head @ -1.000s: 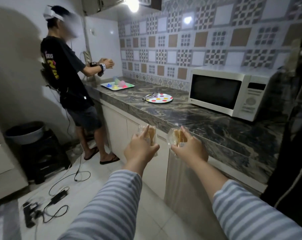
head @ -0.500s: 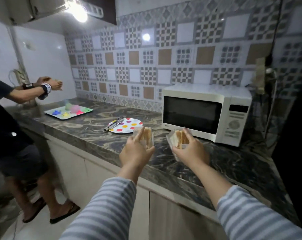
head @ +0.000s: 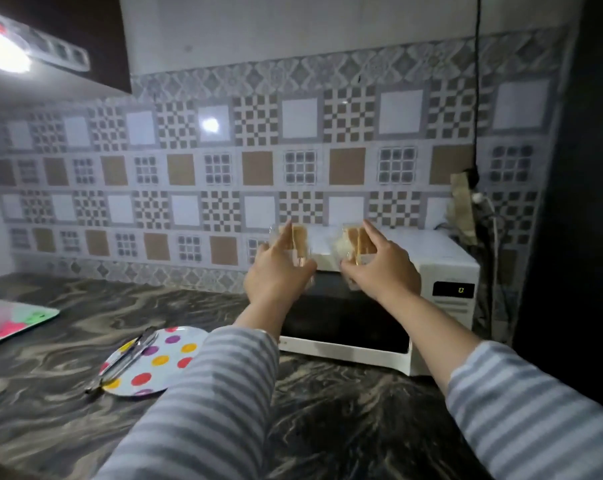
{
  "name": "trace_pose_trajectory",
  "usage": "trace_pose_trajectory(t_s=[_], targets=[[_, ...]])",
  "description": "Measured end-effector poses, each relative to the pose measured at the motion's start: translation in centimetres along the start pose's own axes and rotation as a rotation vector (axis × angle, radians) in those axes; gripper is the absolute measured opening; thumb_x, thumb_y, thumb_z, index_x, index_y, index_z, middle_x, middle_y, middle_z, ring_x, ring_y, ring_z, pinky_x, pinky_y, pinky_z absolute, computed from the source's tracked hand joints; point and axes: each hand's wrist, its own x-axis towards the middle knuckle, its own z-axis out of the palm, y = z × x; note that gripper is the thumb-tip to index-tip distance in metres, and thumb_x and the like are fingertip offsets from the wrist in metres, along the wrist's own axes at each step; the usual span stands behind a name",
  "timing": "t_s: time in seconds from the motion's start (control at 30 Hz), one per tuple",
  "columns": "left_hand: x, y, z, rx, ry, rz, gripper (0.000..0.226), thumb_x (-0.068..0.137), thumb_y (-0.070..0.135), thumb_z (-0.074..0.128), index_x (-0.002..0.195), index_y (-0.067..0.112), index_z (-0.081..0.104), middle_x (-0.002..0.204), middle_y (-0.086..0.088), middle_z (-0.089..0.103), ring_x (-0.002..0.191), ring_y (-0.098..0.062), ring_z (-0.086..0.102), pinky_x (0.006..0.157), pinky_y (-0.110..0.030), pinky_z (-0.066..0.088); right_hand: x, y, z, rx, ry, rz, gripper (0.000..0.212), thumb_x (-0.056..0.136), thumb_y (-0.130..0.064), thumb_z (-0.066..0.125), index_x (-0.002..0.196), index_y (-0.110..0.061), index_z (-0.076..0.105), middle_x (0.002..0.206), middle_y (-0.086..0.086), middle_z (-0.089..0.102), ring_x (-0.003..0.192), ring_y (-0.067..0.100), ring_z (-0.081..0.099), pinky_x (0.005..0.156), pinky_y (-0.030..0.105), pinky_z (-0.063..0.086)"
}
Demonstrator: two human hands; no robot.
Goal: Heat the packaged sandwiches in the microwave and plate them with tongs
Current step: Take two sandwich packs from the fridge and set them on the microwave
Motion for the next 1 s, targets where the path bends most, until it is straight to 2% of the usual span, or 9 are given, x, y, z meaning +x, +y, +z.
trace_pose_trajectory(t_s=[0.1,0.2,0.37,0.5,0.67,0.83,1.0], targets=[[5.5,0.8,2.1,-0.062,-0.011,0.071,0.073,0.080,0.051,0.056,0.144,0.053,0.019,0.137,-0.003,0.047,0.117,-0.028,0.054,0.085,-0.037,0.045,4.2,0.1,0.3,-0.023,0.071,0.049,0.077,0.082,-0.052,0.061,0.147,-0.047,0.020,0.130,0.000,0.054,0.114,0.024,0.055,0.080,0.033,0.047],[10.1,1.5,4.8,-0.107,-0.051,0.120,0.075,0.080,0.050,0.057,0.144,0.052,0.018,0.138,-0.003,0.047,0.115,-0.025,0.054,0.076,-0.032,0.045,8.2,0.6,0.8,-0.038,0.111,0.112,0.080,0.081,-0.049,0.062,0.147,-0.049,0.018,0.132,-0.002,0.053,0.113,0.023,0.056,0.079,0.032,0.048],[15.6,2.4,10.0,-0.146,-0.130,0.121,0.078,0.075,0.054,0.056,0.143,0.052,0.018,0.126,-0.004,0.056,0.103,-0.024,0.060,0.076,-0.038,0.054,13.6,2.7,3.0,-0.076,0.128,0.209,0.081,0.080,-0.051,0.063,0.147,-0.050,0.018,0.134,-0.004,0.052,0.118,0.022,0.053,0.081,0.033,0.048],[18.5,2.8,13.4,-0.126,-0.178,0.118,0.078,0.078,0.052,0.056,0.146,0.049,0.017,0.130,-0.007,0.054,0.101,-0.025,0.061,0.073,-0.034,0.050,16.5,4.7,5.3,-0.101,0.120,0.262,0.081,0.080,-0.052,0.063,0.147,-0.050,0.017,0.137,-0.005,0.051,0.116,0.023,0.055,0.079,0.032,0.048],[20.9,2.7,16.3,-0.132,-0.238,0.082,0.079,0.081,0.048,0.059,0.146,0.048,0.015,0.133,-0.007,0.051,0.107,-0.026,0.059,0.087,-0.040,0.052,18.5,6.7,7.2,-0.134,0.066,0.311,0.080,0.082,-0.053,0.061,0.147,-0.048,0.016,0.131,-0.001,0.054,0.112,0.024,0.057,0.077,0.031,0.044],[21.4,2.2,17.6,-0.078,-0.273,0.090,0.079,0.081,0.053,0.058,0.146,0.050,0.014,0.139,-0.004,0.048,0.115,-0.025,0.056,0.088,-0.037,0.049,19.1,7.5,7.7,-0.191,0.052,0.305,0.079,0.082,-0.057,0.058,0.147,-0.047,0.015,0.127,0.000,0.055,0.111,0.025,0.056,0.086,0.035,0.046],[21.7,2.2,17.9,-0.013,-0.301,0.108,0.079,0.082,0.060,0.053,0.146,0.049,0.009,0.143,-0.008,0.044,0.121,-0.027,0.052,0.093,-0.041,0.047,19.5,7.5,8.1,-0.194,0.026,0.317,0.078,0.082,-0.057,0.055,0.146,-0.047,0.011,0.129,0.003,0.051,0.110,0.028,0.055,0.090,0.041,0.048]])
